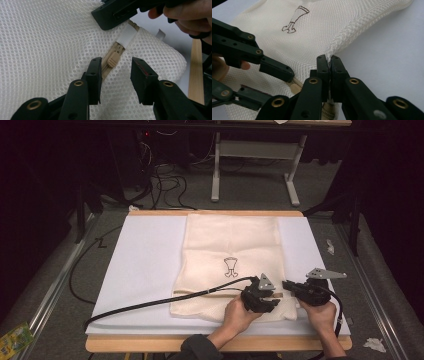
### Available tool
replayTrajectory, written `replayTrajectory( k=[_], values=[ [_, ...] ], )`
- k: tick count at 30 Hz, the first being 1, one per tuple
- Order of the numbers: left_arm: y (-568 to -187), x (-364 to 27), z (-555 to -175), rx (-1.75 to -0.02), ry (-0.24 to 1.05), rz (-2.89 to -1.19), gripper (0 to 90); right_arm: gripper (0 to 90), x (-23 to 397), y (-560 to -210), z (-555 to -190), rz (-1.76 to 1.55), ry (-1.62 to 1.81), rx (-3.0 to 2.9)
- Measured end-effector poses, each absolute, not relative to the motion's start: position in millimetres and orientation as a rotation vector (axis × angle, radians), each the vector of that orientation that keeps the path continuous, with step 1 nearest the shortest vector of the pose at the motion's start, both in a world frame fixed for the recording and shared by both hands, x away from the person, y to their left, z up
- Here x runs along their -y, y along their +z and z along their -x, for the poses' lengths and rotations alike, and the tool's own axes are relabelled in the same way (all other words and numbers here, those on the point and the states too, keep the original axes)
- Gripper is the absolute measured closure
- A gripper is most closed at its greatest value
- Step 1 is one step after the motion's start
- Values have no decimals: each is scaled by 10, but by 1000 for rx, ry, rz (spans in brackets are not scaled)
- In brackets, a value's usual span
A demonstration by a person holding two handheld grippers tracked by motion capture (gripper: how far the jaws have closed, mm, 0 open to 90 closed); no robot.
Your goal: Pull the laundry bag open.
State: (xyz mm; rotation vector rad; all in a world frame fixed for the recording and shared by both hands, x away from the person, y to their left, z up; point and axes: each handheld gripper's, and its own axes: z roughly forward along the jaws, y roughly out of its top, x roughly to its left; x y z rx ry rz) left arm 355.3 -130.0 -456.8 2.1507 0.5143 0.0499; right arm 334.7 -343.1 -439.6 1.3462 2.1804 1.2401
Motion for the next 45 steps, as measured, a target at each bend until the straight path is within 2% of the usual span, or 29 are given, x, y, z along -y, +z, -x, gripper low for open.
replayTrajectory(
  k=[5, 11, 16, 37, 45],
  values=[
    [-4596, 1302, -3577, -512, 38, -2156, 653, 886, 3369, -4347, -3353, -1329, 1243, -2180],
    [-4597, 1303, -3620, -519, -72, -2104, 690, 886, 3346, -4321, -3351, -1316, 1228, -2184],
    [-4582, 1300, -3585, -492, -113, -2078, 732, 886, 3364, -4340, -3347, -1330, 1225, -2181],
    [-4646, 1334, -3647, -573, -111, -2089, 861, 885, 3375, -4367, -3344, -1339, 1222, -2188],
    [-4612, 1317, -3620, -555, -78, -2102, 868, 885, 3425, -4398, -3343, -1343, 1232, -2187]
  ],
)
